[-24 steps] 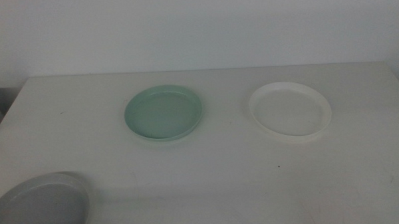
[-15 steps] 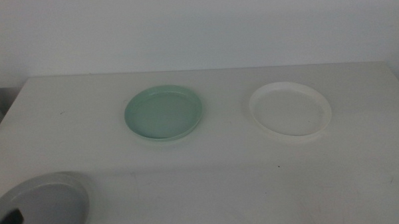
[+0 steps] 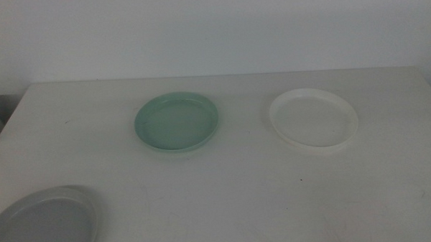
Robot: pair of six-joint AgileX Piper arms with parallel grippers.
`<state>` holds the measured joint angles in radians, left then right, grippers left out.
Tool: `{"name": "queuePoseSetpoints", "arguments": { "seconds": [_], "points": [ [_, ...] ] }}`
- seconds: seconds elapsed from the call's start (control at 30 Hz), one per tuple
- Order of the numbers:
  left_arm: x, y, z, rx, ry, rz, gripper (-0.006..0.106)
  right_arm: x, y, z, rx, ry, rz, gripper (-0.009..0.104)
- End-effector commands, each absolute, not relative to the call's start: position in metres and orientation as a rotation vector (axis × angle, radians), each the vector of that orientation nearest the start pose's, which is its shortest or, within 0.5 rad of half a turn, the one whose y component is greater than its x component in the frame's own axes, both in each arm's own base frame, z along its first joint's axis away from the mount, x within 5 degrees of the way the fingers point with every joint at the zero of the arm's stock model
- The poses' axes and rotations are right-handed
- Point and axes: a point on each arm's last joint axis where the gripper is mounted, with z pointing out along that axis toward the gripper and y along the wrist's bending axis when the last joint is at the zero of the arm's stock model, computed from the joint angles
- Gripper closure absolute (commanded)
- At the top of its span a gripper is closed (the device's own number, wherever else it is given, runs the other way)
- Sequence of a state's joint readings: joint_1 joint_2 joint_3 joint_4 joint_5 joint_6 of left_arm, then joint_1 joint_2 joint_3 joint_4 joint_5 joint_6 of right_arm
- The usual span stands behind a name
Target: Stack the three bowls on top of each other.
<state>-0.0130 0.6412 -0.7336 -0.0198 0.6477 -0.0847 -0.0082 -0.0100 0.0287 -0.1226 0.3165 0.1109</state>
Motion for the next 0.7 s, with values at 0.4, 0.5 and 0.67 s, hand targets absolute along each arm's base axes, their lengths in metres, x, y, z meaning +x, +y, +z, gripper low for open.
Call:
{"name": "queuePoseSetpoints", "arguments": {
  "seconds": [0.4, 0.5, 0.67],
  "points": [
    [0.205, -0.006, 0.349, -0.102, 2.213, -0.098, 0.001, 0.054, -0.004, 0.186, 0.011, 1.711, -0.06, 0.039],
    [0.216, -0.006, 0.337, -0.104, 2.27, -0.093, 0.001, 0.054, -0.004, 0.186, 0.011, 1.711, -0.06, 0.039],
    [0.22, -0.004, 0.323, -0.102, 2.393, -0.066, 0.001, 0.054, -0.004, 0.186, 0.011, 1.711, -0.06, 0.039]
  ]
}}
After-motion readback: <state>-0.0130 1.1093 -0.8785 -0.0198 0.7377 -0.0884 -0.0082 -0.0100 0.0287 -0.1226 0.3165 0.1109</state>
